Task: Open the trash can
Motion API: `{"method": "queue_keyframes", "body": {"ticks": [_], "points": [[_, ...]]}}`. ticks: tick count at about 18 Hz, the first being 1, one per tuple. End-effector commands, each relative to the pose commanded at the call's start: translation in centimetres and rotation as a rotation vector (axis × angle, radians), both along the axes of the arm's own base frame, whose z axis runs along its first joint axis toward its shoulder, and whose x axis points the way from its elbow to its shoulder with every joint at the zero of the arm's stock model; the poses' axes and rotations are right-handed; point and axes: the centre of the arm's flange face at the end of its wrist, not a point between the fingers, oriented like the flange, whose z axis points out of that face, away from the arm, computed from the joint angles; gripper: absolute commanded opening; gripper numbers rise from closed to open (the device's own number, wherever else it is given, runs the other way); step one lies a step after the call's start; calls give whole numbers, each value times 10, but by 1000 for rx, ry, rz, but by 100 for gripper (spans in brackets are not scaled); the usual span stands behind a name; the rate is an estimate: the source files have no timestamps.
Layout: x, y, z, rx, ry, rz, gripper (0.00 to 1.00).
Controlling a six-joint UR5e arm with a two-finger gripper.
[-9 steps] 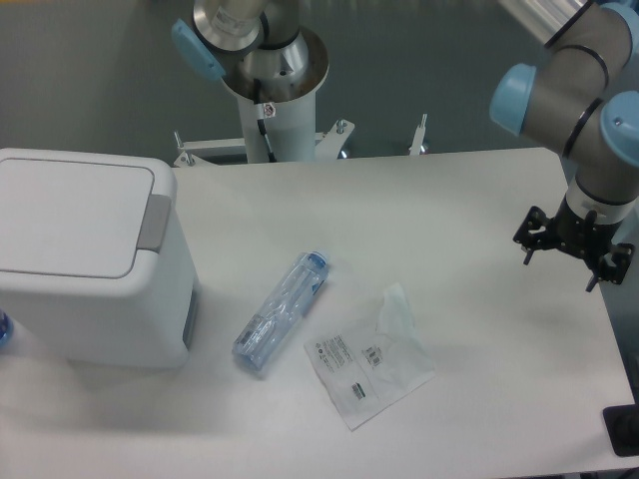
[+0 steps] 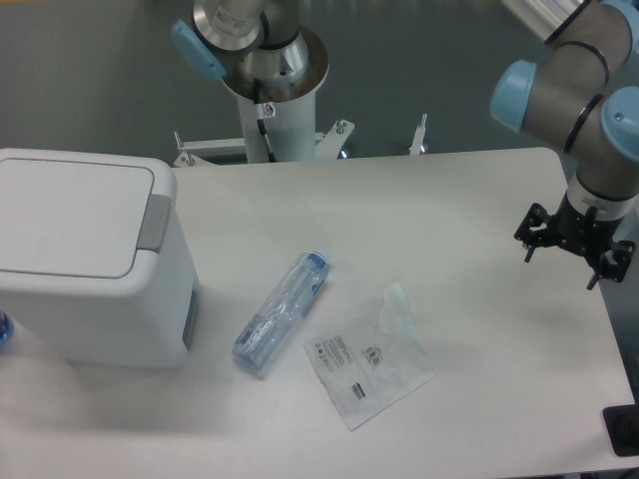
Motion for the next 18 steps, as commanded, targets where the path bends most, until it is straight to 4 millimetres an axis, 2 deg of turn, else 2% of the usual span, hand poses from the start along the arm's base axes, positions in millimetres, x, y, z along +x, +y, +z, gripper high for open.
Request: {"method": "queue_keyframes", "body": {"ticks": [2,5,8,9,11,12,14,16,18], "points": [[7,2,-2,-9,-5,-5,100],[28,2,-3,-12,-24,16,100],[35,3,-1,18,-2,176,100],[38,3,1,20,-3,184,100],[51,6,22,25,-4,174,100],[63,16,29,15,-30,161,100],[89,34,31,-18,-111,158,100],[117,61,47,-3,-149,187,100],[137,84,47,60,-213,192,100]]}}
